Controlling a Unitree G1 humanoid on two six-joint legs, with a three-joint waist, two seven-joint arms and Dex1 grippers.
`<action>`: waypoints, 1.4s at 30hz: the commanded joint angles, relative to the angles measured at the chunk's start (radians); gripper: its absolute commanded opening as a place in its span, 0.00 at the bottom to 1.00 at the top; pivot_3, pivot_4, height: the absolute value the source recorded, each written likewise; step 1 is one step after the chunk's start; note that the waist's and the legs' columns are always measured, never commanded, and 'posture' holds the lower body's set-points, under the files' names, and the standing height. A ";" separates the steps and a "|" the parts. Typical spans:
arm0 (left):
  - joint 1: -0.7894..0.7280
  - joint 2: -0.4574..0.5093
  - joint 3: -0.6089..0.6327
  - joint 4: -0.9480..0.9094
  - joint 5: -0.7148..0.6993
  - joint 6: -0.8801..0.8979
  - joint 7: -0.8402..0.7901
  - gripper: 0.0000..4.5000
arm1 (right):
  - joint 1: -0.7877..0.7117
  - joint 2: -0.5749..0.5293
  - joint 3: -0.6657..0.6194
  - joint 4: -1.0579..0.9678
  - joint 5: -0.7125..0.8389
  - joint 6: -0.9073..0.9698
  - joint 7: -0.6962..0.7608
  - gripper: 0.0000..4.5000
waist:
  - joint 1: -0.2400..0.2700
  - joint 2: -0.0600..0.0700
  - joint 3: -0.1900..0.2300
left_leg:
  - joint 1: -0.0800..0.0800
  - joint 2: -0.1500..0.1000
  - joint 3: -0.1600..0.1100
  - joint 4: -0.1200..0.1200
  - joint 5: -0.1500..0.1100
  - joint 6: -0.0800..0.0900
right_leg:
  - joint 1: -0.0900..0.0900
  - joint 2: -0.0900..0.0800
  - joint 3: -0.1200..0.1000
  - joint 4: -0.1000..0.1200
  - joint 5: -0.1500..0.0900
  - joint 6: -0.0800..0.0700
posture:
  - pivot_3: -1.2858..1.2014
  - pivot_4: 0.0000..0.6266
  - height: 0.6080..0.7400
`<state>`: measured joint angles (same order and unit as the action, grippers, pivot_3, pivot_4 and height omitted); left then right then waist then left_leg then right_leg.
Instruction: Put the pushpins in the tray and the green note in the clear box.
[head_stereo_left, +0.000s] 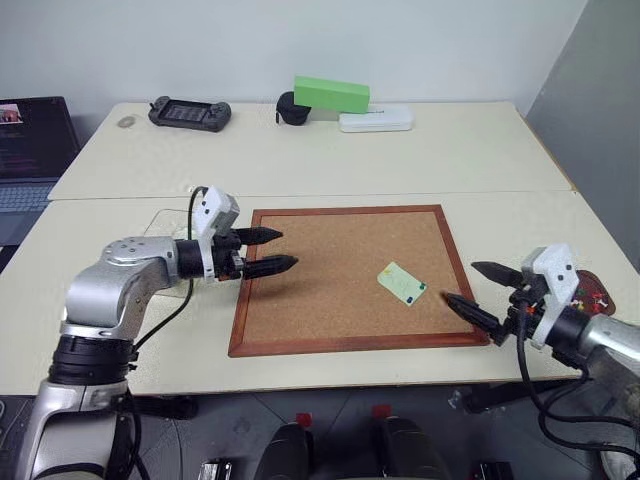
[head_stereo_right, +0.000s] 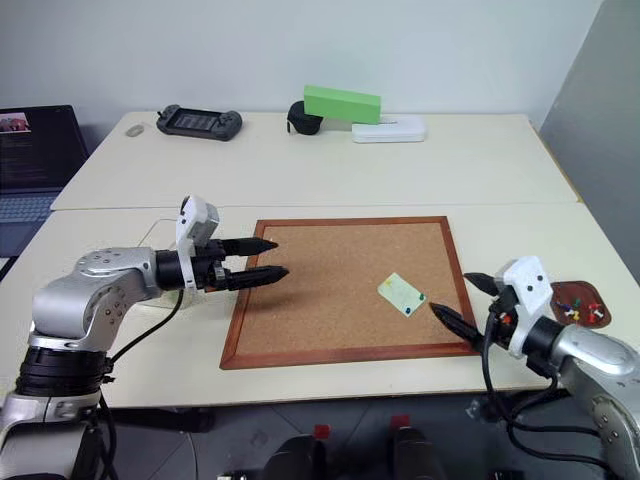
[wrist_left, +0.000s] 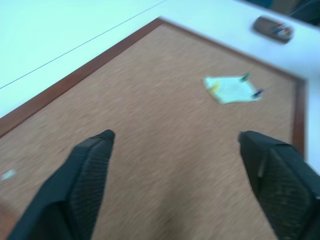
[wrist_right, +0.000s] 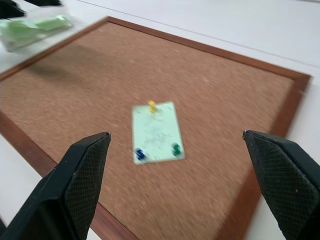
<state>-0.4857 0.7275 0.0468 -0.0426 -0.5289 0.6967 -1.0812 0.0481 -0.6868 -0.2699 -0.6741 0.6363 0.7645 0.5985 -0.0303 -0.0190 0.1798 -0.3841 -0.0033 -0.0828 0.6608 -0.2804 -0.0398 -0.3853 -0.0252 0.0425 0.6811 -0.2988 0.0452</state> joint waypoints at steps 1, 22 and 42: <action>0.025 -0.044 -0.021 -0.054 -0.012 -0.036 0.001 0.68 | -0.059 0.026 0.102 -0.013 -0.045 -0.052 -0.016 1.00 | -0.001 0.000 0.000 | 0.000 0.000 0.000 0.000 0.000 0.000 | 0.000 0.000 0.000 0.000 0.000 0.000 | 0.52 0.24 1.00; -0.063 -0.275 -0.197 0.203 0.175 -0.329 -0.005 0.01 | -0.312 0.234 0.373 0.239 -0.282 -0.146 -0.116 1.00 | -0.001 0.000 0.000 | 0.000 -0.002 0.000 0.001 0.000 0.000 | -0.001 0.001 0.000 0.001 0.000 0.000 | 0.52 0.24 1.00; 0.008 -0.272 -0.291 0.324 0.303 -0.393 -0.038 0.00 | -0.391 0.312 0.411 0.467 -0.380 -0.171 -0.113 0.88 | -0.001 0.003 -0.003 | 0.002 -0.002 0.000 0.001 0.000 0.000 | 0.001 0.001 0.000 0.002 0.001 -0.001 | 0.52 0.24 1.00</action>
<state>-0.4915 0.4468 -0.2290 0.2654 -0.2449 0.2784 -1.1112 -0.3279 -0.3801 0.1607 -0.1884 0.2553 0.6172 0.4776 -0.0317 -0.0159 0.1768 -0.3820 -0.0054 -0.0828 0.6621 -0.2802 -0.0398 -0.3847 -0.0246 0.0424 0.6829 -0.2981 0.0444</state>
